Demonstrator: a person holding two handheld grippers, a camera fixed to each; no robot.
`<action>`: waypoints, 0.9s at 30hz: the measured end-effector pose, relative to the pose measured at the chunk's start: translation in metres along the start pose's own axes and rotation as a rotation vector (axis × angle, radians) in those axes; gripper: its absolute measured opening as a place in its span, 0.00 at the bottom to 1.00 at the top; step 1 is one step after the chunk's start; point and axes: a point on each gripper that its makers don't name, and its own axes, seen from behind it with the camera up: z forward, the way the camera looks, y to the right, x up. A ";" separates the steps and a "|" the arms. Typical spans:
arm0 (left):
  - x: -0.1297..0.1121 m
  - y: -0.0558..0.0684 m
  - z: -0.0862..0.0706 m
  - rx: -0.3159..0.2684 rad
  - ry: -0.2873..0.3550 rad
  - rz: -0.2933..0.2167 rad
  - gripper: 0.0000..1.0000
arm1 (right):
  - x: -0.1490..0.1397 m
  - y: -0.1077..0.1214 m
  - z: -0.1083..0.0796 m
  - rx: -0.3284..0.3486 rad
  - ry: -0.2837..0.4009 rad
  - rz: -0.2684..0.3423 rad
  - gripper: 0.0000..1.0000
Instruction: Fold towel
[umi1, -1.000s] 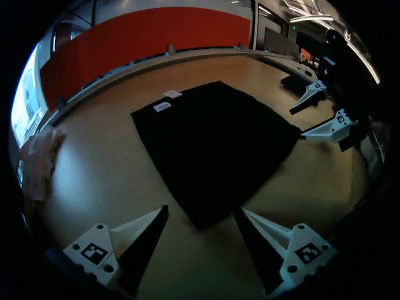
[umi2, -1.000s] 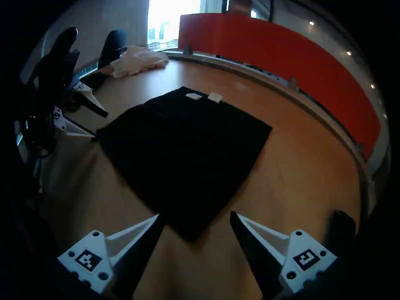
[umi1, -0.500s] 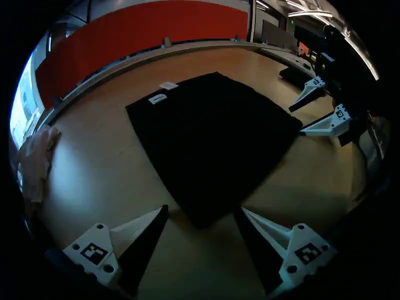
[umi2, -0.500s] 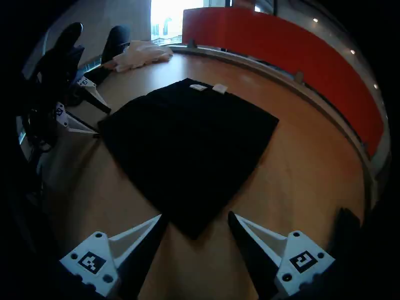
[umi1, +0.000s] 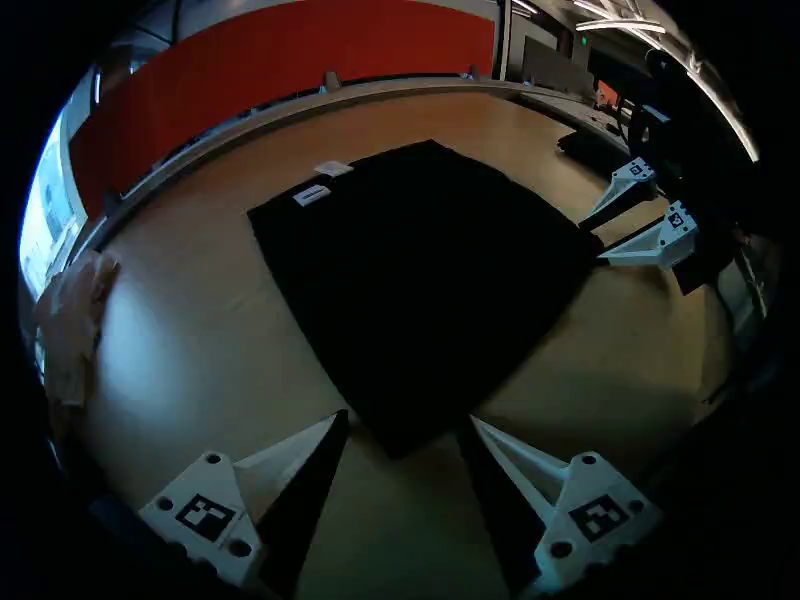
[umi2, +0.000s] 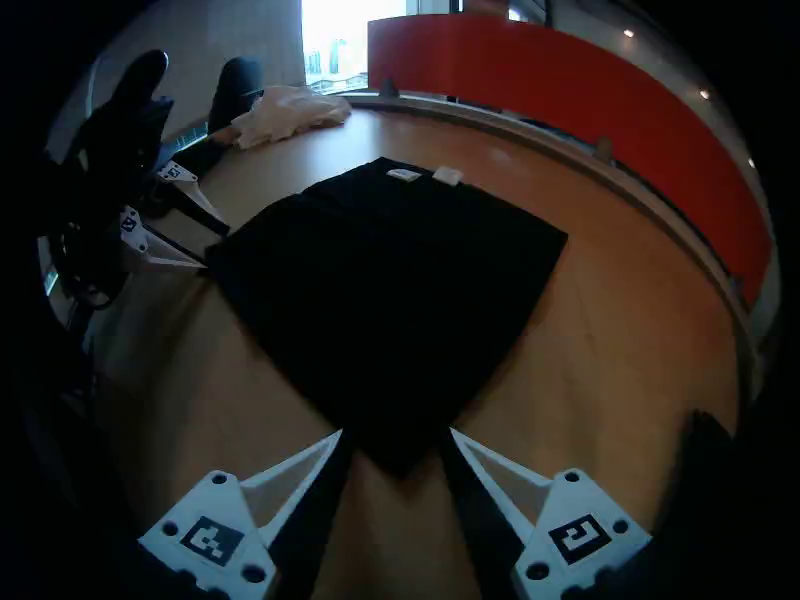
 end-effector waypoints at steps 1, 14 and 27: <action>0.000 0.000 0.000 0.000 -0.002 0.000 0.72 | 0.000 0.000 0.000 0.000 0.000 0.001 0.54; 0.002 -0.002 0.002 0.021 -0.019 -0.035 0.17 | 0.002 0.000 0.001 0.005 -0.008 0.020 0.20; 0.006 -0.003 -0.003 0.054 -0.009 -0.089 0.10 | 0.010 -0.002 -0.004 0.013 0.011 -0.002 0.16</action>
